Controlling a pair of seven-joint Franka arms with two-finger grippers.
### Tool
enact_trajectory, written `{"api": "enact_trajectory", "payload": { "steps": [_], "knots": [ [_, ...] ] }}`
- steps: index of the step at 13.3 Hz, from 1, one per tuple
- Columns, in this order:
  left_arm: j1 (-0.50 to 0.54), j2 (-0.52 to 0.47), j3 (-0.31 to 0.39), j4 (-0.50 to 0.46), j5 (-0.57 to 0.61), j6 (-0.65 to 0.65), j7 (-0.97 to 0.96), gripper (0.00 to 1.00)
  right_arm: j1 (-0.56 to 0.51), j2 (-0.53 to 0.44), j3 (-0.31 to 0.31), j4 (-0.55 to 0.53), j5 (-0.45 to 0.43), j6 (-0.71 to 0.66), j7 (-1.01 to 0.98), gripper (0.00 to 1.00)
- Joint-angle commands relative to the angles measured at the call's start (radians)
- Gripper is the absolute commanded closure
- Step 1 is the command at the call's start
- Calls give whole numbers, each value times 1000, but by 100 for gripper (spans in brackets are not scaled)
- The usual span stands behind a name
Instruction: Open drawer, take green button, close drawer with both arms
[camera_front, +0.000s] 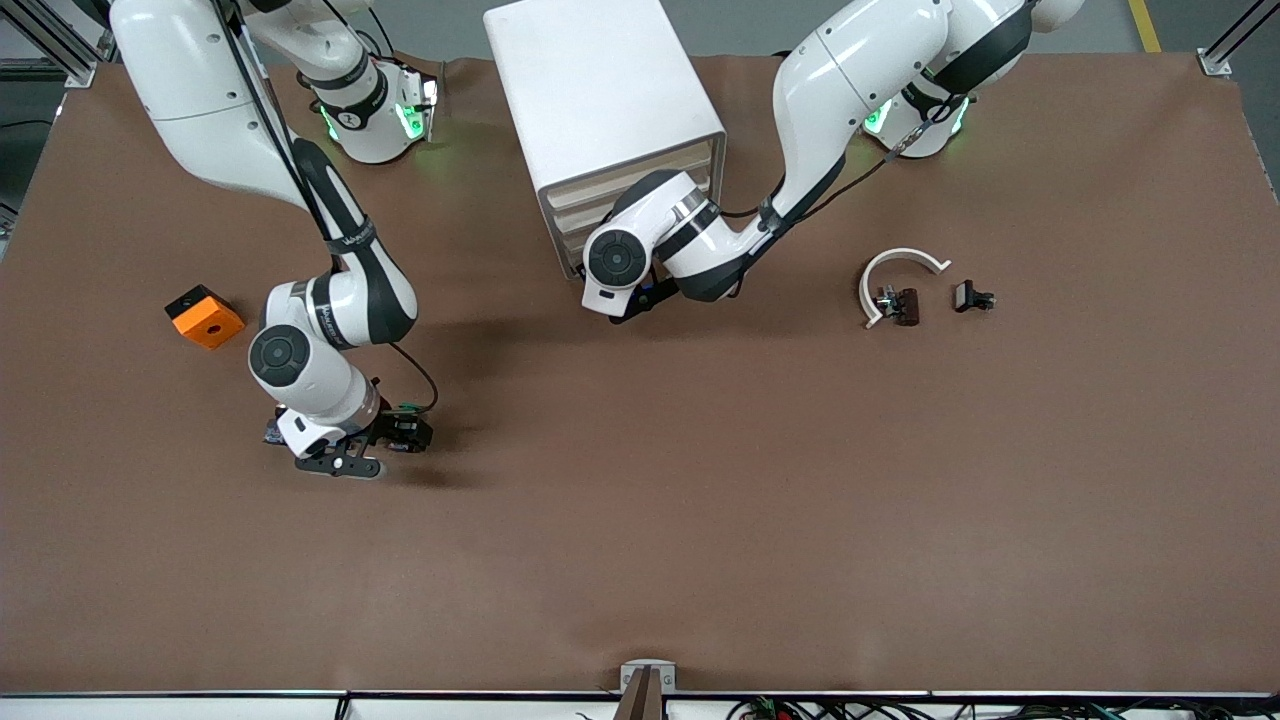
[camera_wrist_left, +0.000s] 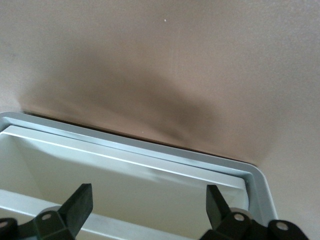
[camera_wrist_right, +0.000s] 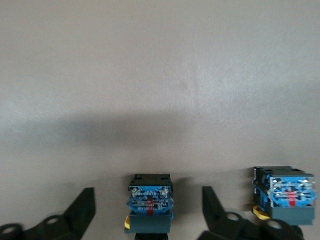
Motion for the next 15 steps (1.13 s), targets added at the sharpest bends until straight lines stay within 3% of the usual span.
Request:
{"api": "enact_trajectory", "payload": {
  "steps": [1,4,6,11,15],
  "knots": [
    [16,-1,-3,10,-6,-27,-14,0,-12,-70,0,34,10,-127,-22,0],
    [20,-30,55,23,64,-73,-9,0,-38,-96,-3,117,7,-278,-71,0],
    [55,-42,57,67,156,-178,-3,0,-72,-116,-4,168,7,-385,-117,0],
    [284,-154,50,75,195,-260,161,0,-166,-196,-6,261,1,-587,-243,0],
    [431,-241,49,63,192,-336,371,0,-236,-201,-9,430,-5,-819,-315,0]
  ]
}}
